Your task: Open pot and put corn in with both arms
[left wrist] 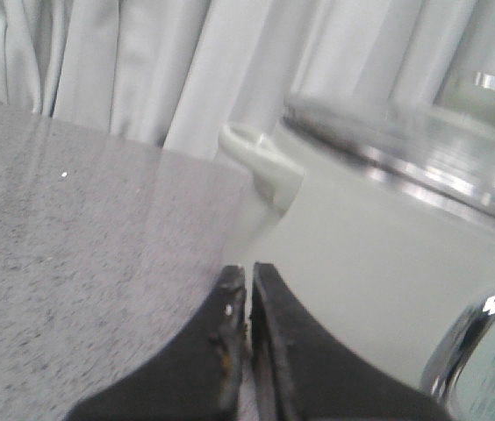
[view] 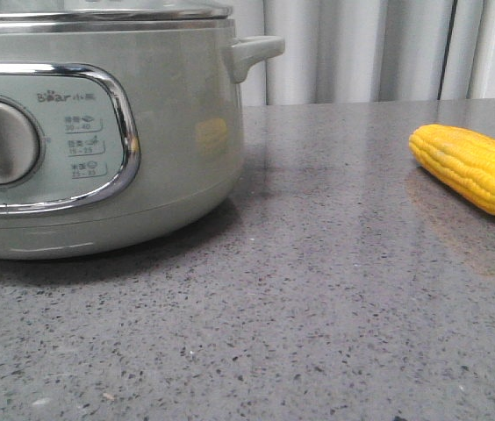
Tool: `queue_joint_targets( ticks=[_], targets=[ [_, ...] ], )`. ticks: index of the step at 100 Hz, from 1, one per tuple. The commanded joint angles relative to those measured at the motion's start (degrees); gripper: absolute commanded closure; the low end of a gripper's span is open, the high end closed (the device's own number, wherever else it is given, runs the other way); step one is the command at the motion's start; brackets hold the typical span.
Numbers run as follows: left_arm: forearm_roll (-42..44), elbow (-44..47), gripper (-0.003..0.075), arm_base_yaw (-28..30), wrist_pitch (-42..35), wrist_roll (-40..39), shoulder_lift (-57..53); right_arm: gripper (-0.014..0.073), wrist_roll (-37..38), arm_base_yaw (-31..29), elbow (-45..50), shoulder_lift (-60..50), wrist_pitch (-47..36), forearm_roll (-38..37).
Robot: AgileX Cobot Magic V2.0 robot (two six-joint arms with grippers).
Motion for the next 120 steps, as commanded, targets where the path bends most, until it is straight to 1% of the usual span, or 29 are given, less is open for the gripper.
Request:
queue_joint_targets(
  ticks=[1, 4, 10, 18, 23, 29, 35, 41, 44, 47, 50, 52, 53, 55, 56, 57, 59, 60, 61, 64, 67, 72, 78, 82, 89, 101, 111, 120],
  targets=[
    [-5.97, 0.64, 0.0741, 0.15, -6.21, -0.08, -1.65, 0.066, -0.22, -0.28, -0.41, -1.26, -8.22, 9.93],
    [-6.09, -0.48, 0.0741, 0.04, -4.41, -0.08, -1.65, 0.066, -0.22, -0.28, -1.47, -1.26, -8.35, 11.24],
    [-5.87, -3.06, 0.0741, -0.05, 0.23, 0.06, -1.22, 0.066, -0.22, -0.28, -5.07, -1.26, -5.36, 9.39],
    [-3.59, -7.89, 0.0741, -0.05, 6.81, 0.34, 0.37, 0.066, -0.22, -0.28, -10.72, -0.56, 2.21, 2.11],
    [-1.24, -10.93, 0.0741, -0.05, 9.04, 0.51, 2.23, 0.066, -0.22, -0.28, -14.45, 0.65, 7.52, -1.9],
    [2.99, -14.41, 0.0741, -0.05, 10.72, 0.51, 4.62, 0.0659, -0.22, -0.28, -18.76, 3.18, 13.14, -5.43],
    [7.11, -18.18, 0.074, -0.05, 11.57, 0.51, 7.87, 0.065, -0.22, -0.28, -22.0, 6.25, 16.56, -7.9],
    [10.33, -21.18, 0.0736, -0.05, 11.7, 0.51, 11.04, 0.0614, -0.22, -0.28, -25.1, 10.08, 19.08, -8.38],
    [11.25, -22.9, 0.0718, -0.05, 11.7, 0.59, 13.02, 0.0587, -0.22, -0.28, -26.33, 11.83, 19.9, -8.38],
    [11.62, -24.14, 0.0688, -0.05, 11.7, 0.75, 14.59, 0.055, -0.22, -0.28, -27.84, 13.96, 20.75, -8.38],
    [11.77, -25.3, 0.0643, -0.05, 11.7, 1.53, 16.11, 0.0494, -0.22, -0.28, -29.01, 15.63, 21.34, -8.38],
    [11.77, -26.1, 0.0599, -0.05, 11.59, 2.27, 17.23, 0.0469, -0.22, -0.28, -29.87, 16.83, 21.76, -8.38],
    [11.77, -26.59, 0.0566, -0.05, 11.59, 2.7, 17.6, 0.0443, -0.22, -0.28, -30.14, 17.22, 21.89, -8.38],
    [11.77, -27.07, 0.0531, -0.05, 11.49, 3.34, 18.71, 0.0403, -0.22, -0.28, -30.97, 18.37, 22.27, -8.38],
    [11.77, -27.51, 0.0493, -0.05, 11.51, 3.51, 19.45, 0.0389, -0.22, -0.28, -31.24, 18.74, 22.41, -8.38],
    [11.77, -27.74, 0.0475, -0.05, 11.51, 3.53, 19.82, 0.0361, -0.22, -0.28, -31.78, 19.45, 22.59, -8.38],
    [11.77, -28.57, 0.04, -0.05, 11.34, 3.67, 21.24, 0.0332, -0.22, -0.28, -32.52, 20.48, 22.9, -8.38],
    [11.77, -28.79, 0.0381, -0.05, 11.21, 3.67, 21.24, 0.0303, -0.22, -0.28, -32.77, 20.79, 22.97, -8.38],
    [11.77, -29.19, 0.0346, -0.05, 11.2, 3.67, 22.29, 0.0289, -0.22, -0.28, -33.24, 21.42, 23.21, -8.38],
    [11.77, -29.8, 0.03, -0.05, 11.2, 3.67, 23.3, 0.0221, -0.22, -0.28, -34.17, 22.58, 23.51, -8.38],
    [11.77, -30.75, 0.0239, -0.05, 11.2, 3.67, 24.63, 0.0173, -0.22, -0.28, -35.04, 23.62, 23.85, -8.38],
    [11.77, -32.11, 0.0194, -0.05, 11.05, 4.39, 27.2, 0.0104, -0.22, -0.28, -36.38, 25.33, 24.29, -8.38],
    [11.77, -33.71, 0.0186, -0.17, 10.11, 6.26, 29.75, 0.0048, -0.22, -0.28, -37.72, 27.22, 24.79, -8.38],
    [11.77, -34.91, 0.0186, -0.74, 9.09, 7.81, 31.56, 0.0034, -0.22, -0.28, -38.27, 28.2, 24.79, -8.38],
    [11.77, -37.0, 0.0186, -2.63, 7.23, 7.81, 34.54, 0.0035, -0.22, -0.28, -38.52, 29.26, 24.52, -8.38],
    [11.77, -40.3, 0.0186, -7.96, 5.0, 7.81, 40.12, 0.0035, -0.22, -0.07, -38.52, 30.07, 23.63, -8.28],
    [11.77, -42.48, 0.0186, -13.76, 2.86, 7.81, 45.13, 0.0035, -0.22, -0.03, -38.52, 30.18, 23.63, -8.28],
    [11.77, -43.67, 0.0186, -18.15, -0.87, 7.81, 49.75, 0.0036, -0.22, -0.03, -38.52, 30.18, 23.63, -8.28]
  ],
)
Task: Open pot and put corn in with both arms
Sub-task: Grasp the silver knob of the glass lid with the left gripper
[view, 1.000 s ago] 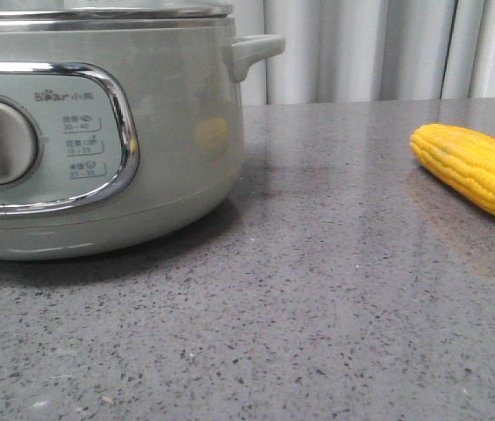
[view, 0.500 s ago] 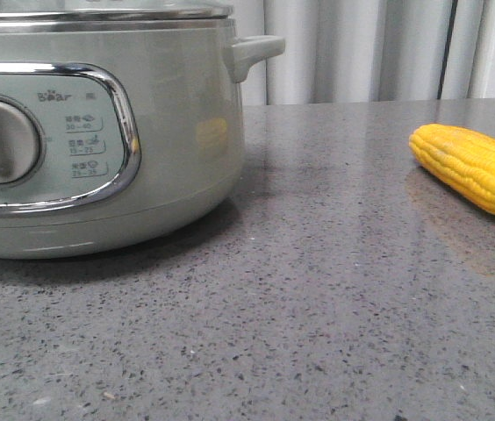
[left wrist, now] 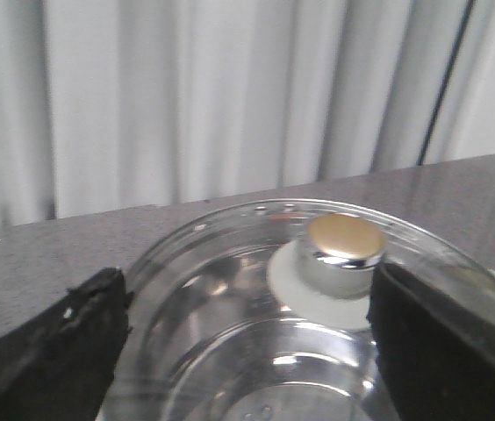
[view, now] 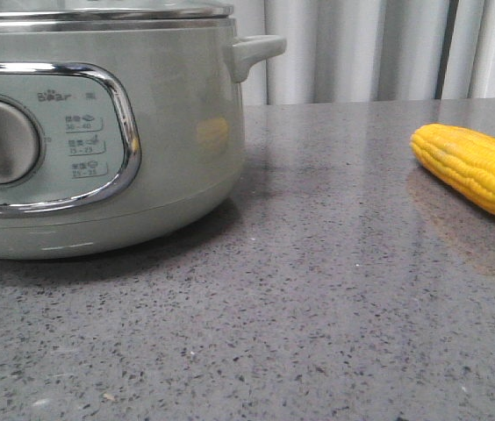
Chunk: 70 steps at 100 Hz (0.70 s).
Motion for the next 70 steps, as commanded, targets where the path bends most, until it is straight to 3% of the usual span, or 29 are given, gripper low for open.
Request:
queue_joint_targets(
  ticks=[1, 22, 70],
  targets=[
    [-0.13, -3.05, 0.0186, -4.09, -8.37, 0.0, 4.02, 0.0036, -0.22, -0.03, -2.12, 0.71, -4.57, -0.55],
    [-0.13, -5.36, 0.0186, -6.63, -16.16, 0.0, 13.77, 0.0036, -0.22, -0.03, -2.12, 0.71, -4.57, -0.55],
    [-0.34, -8.67, 0.0194, -6.63, -17.48, 0.0, 23.52, 0.004, -0.22, -0.03, -2.12, 0.71, -4.47, -0.55]
  ],
)
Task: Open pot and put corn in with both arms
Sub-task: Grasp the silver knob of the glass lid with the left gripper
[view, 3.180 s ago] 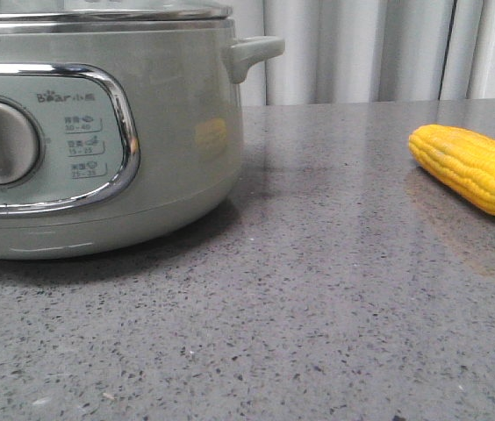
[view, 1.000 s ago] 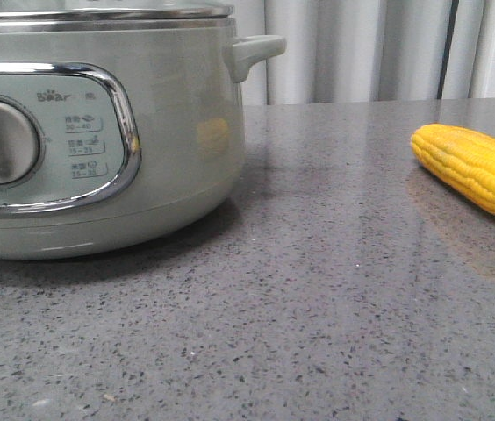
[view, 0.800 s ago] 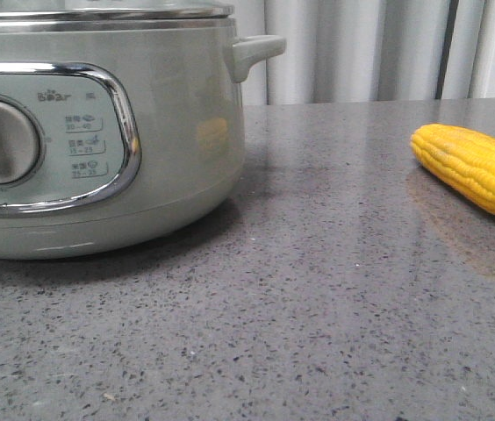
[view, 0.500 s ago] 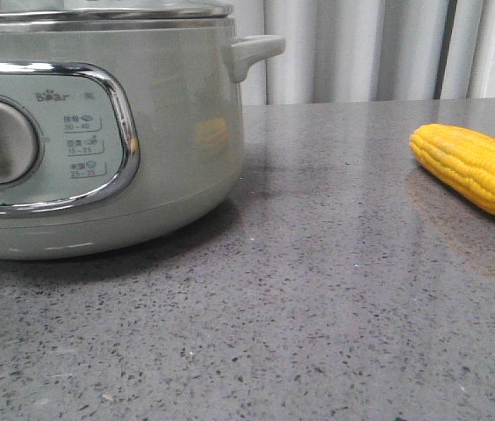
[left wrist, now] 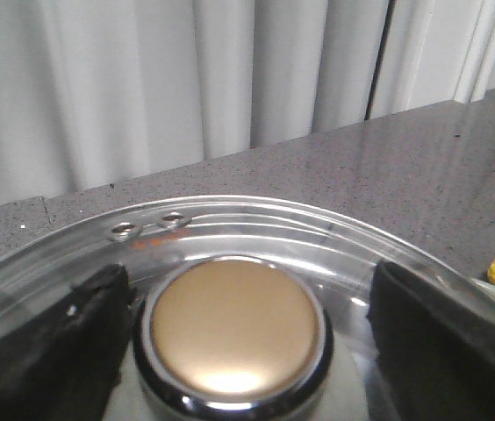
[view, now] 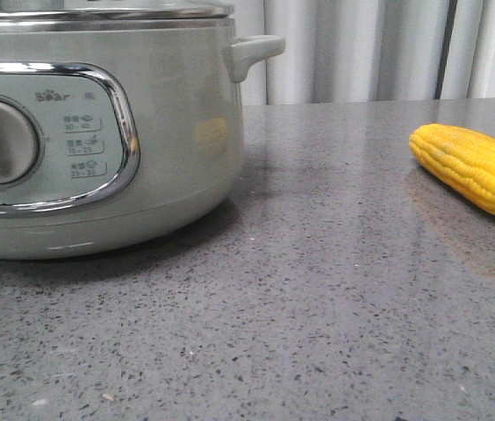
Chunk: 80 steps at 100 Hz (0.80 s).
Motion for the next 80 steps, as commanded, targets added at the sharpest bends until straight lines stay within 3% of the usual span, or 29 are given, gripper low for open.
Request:
queue_joint_targets(
  ticks=[1, 10, 29, 38, 48, 67, 80],
  targets=[
    [-0.44, -1.96, 0.0199, -0.5, -3.94, 0.0, -0.68, 0.004, -0.22, -0.03, -2.04, 0.71, -4.36, -0.52],
    [-0.44, -1.96, 0.0269, -0.5, -4.5, 0.0, -0.68, 0.004, -0.22, -0.03, -2.04, 0.71, -4.36, -0.52],
    [-0.44, -1.96, 0.0521, -0.5, -5.37, 0.0, -0.8, 0.004, -0.22, -0.03, -2.04, 0.71, -3.89, -0.52],
    [-0.44, -1.96, 0.0601, -0.5, -5.76, 0.0, -0.99, 0.004, -0.22, -0.03, -2.04, 0.71, -3.52, -0.52],
    [-0.44, -2.89, 0.0641, -0.5, -5.89, 0.0, -2.0, 0.004, -0.22, -0.03, -2.04, 0.71, -3.53, -0.52],
    [-0.44, -7.74, 0.0641, -0.5, -5.41, 0.0, -5.62, 0.004, -0.22, -0.03, -2.04, 0.71, -3.53, -0.52],
    [-0.09, -11.44, 0.0641, 1.08, -0.5, 0.0, -8.57, 0.004, -0.22, -0.03, -2.04, 0.71, -3.53, -0.52]
  ],
)
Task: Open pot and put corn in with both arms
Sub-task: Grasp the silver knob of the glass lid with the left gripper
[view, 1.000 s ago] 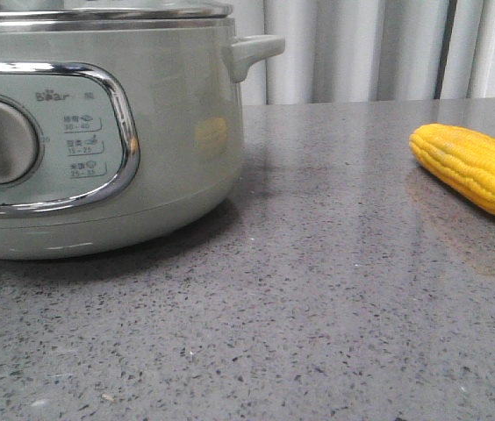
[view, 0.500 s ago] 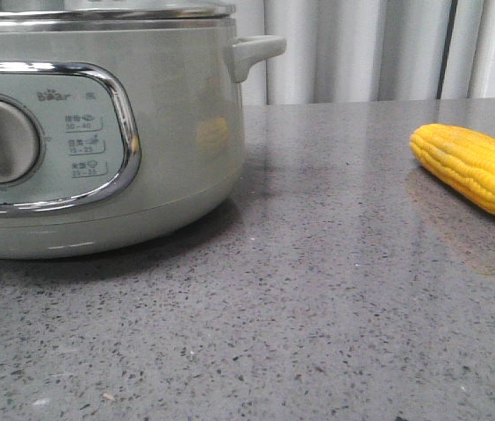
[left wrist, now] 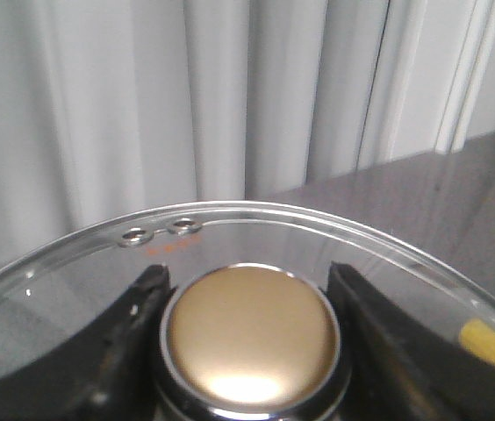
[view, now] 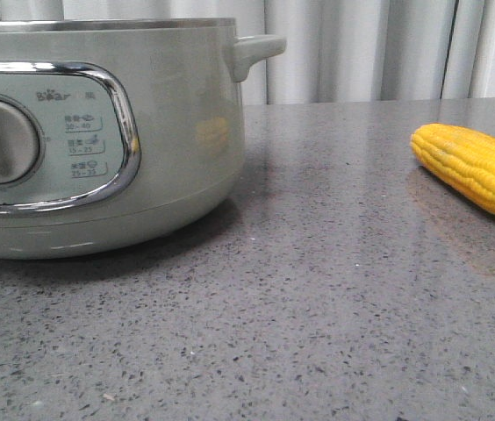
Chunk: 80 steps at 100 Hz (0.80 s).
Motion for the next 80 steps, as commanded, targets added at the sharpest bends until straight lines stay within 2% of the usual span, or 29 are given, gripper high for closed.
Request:
queue_joint_targets(
  ticks=[1, 11, 23, 56, 66, 80],
  targets=[
    [0.11, -4.93, 0.0641, 1.13, -5.1, 0.0, -4.35, 0.004, -0.22, -0.03, -2.04, 0.71, -4.11, -0.43],
    [0.11, -5.21, 0.0641, 5.17, -1.83, 0.0, -7.26, 0.004, -0.22, -0.03, -2.04, 0.71, -4.11, -0.43],
    [0.11, -5.21, 0.0638, 13.18, 2.72, 0.0, -10.89, 0.004, -0.22, -0.03, -2.04, 0.71, -3.93, -0.43],
    [-1.95, -0.01, 0.0639, 42.77, 5.39, 0.0, -17.01, 0.004, -0.22, -0.03, -2.04, 0.71, -4.23, 1.29],
    [-5.15, 3.23, 0.0639, 46.37, 4.69, 0.0, -17.31, 0.004, -0.22, -0.03, -2.04, 0.71, -4.94, 1.34],
    [-5.55, 8.26, 0.0639, 46.39, 4.13, 0.0, -16.95, 0.004, -0.22, 0.07, -2.04, 0.71, -5.84, 2.04]
  ],
)
